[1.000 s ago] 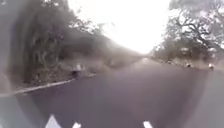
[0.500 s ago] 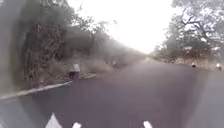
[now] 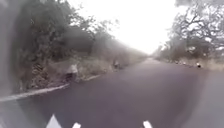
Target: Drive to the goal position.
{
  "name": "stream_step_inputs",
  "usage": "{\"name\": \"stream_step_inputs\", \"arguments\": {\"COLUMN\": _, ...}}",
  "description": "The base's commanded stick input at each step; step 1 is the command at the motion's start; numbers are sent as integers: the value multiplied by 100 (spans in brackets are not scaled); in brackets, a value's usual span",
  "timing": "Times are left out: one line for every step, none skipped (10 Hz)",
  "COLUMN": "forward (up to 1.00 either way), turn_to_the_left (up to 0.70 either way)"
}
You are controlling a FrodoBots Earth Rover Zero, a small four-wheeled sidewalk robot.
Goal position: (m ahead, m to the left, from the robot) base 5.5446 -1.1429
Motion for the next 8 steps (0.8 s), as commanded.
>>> {"name": "stream_step_inputs", "arguments": {"forward": 85, "turn_to_the_left": -34}}
{"name": "stream_step_inputs", "arguments": {"forward": 85, "turn_to_the_left": -33}}
{"name": "stream_step_inputs", "arguments": {"forward": 85, "turn_to_the_left": -22}}
{"name": "stream_step_inputs", "arguments": {"forward": 85, "turn_to_the_left": -11}}
{"name": "stream_step_inputs", "arguments": {"forward": 70, "turn_to_the_left": -35}}
{"name": "stream_step_inputs", "arguments": {"forward": 70, "turn_to_the_left": -35}}
{"name": "stream_step_inputs", "arguments": {"forward": 70, "turn_to_the_left": -35}}
{"name": "stream_step_inputs", "arguments": {"forward": 70, "turn_to_the_left": -35}}
